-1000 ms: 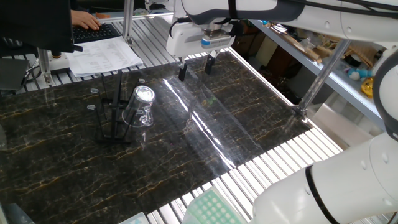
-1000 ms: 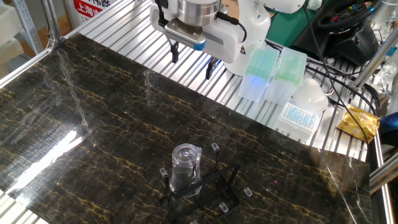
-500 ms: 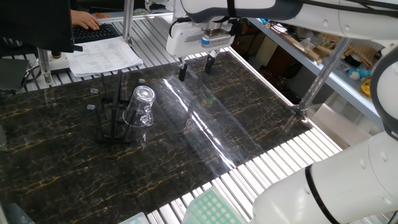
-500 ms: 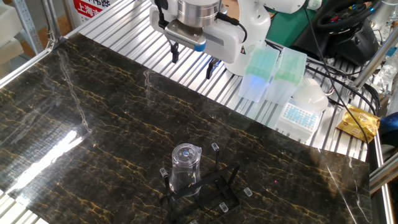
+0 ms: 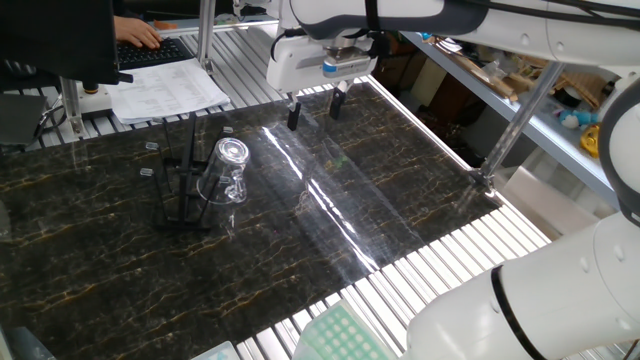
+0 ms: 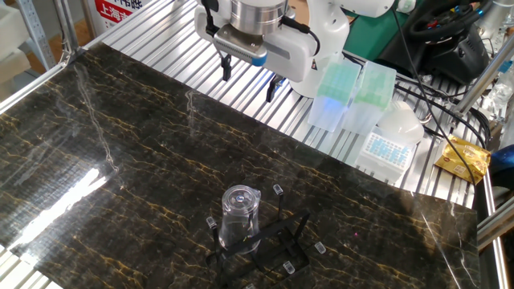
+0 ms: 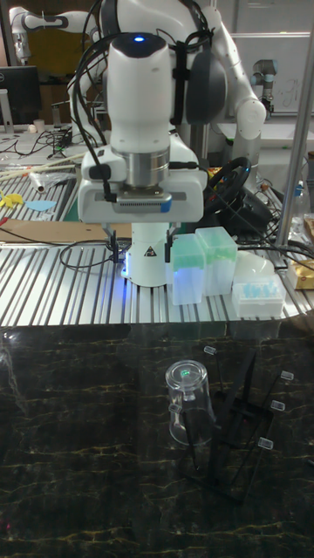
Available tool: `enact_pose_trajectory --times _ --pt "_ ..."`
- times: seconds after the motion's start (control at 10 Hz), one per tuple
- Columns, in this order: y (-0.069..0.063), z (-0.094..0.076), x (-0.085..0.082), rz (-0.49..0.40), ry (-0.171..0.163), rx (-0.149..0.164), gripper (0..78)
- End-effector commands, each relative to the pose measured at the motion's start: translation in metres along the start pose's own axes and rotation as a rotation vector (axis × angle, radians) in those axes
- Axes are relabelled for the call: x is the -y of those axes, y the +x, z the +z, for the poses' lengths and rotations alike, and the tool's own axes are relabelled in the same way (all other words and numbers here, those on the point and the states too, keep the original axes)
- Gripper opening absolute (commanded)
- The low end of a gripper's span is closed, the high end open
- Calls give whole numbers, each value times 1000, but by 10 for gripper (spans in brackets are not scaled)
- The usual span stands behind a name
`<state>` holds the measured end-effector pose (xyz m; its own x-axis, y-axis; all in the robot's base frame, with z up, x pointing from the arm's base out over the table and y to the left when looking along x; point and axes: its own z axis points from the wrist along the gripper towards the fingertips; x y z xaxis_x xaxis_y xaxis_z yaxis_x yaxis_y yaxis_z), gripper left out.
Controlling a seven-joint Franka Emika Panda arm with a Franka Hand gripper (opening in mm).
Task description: Put the cup on the cup rack
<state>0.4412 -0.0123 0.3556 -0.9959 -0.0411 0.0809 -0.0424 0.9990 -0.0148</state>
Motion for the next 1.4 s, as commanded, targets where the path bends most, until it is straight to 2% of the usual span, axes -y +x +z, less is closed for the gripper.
enact_pose_trajectory --times 0.1,0.8,0.9,1.4 --pt "0 -1 0 1 0 3 775" --pt "0 -1 0 18 -6 12 775" --pt "0 -1 0 18 -6 12 11" --pt "0 -1 0 18 -6 12 11"
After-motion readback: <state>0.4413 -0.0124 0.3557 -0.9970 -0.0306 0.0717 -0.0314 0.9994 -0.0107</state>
